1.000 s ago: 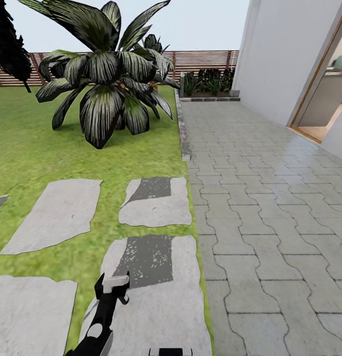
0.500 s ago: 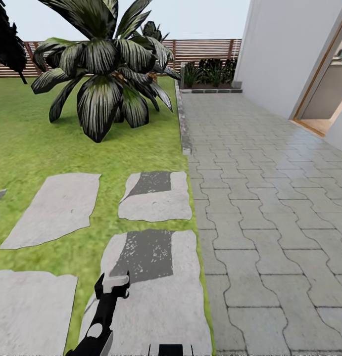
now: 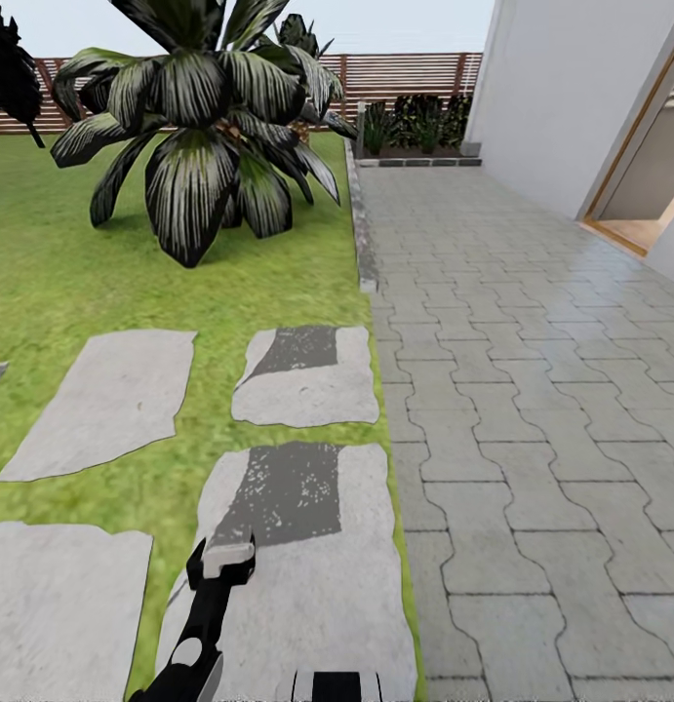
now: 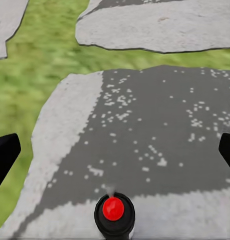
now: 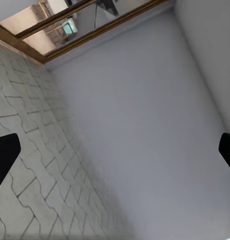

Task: In the garden, pick up the pesticide atomizer on the floor and spray pesticide onto both trees until each tree trunk is fully covered.

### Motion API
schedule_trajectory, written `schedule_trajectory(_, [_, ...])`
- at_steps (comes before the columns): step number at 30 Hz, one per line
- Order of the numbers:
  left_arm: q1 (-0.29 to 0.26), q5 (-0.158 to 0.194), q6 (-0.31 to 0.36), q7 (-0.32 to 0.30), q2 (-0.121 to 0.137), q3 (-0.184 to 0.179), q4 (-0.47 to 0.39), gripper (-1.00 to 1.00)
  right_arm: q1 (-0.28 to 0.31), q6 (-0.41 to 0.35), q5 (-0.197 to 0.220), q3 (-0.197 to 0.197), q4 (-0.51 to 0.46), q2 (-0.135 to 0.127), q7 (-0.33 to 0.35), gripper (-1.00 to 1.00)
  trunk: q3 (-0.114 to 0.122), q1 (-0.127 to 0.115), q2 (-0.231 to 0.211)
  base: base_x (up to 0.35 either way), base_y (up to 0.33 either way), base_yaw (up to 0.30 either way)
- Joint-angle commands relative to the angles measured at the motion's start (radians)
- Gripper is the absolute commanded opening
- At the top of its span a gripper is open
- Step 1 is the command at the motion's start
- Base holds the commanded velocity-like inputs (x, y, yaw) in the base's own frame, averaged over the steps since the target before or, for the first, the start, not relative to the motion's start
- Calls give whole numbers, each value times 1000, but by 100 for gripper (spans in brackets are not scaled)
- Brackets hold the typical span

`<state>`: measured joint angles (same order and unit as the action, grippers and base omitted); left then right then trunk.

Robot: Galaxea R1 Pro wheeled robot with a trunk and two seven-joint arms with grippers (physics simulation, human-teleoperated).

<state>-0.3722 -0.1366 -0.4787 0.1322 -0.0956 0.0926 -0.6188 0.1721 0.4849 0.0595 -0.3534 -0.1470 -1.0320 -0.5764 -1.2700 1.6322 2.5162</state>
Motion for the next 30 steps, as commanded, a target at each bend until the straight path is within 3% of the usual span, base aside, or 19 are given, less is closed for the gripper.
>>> schedule_trajectory(1, [-1, -11, -3, 4, -1, 4, 1, 100, 1, 4, 6, 4, 1, 0, 0, 100, -5, 0, 1, 0, 0, 0])
schedule_trajectory(10, [-1, -11, -3, 4, -1, 4, 1, 100, 1, 4, 6, 4, 1, 0, 0, 100, -12, 1, 1, 0, 0, 0])
schedule_trajectory(19, [-1, -9, -3, 5, -1, 4, 1, 100, 1, 4, 6, 4, 1, 0, 0, 100, -36, 4, 2, 0, 0, 0])
schedule_trajectory(23, [-1, 44, -4, 5, -1, 4, 0, 100, 1, 4, 6, 4, 1, 0, 0, 100, -43, 5, 3, 0, 0, 0])
schedule_trajectory(25, [-1, 108, -4, 4, -1, 4, -5, 100, 1, 4, 6, 4, 1, 0, 0, 100, -47, 5, 3, 0, 0, 0])
schedule_trajectory(30, [-1, 152, -10, 3, -1, 3, -10, 100, 1, 4, 6, 4, 1, 0, 0, 100, -51, 6, 3, 0, 0, 0])
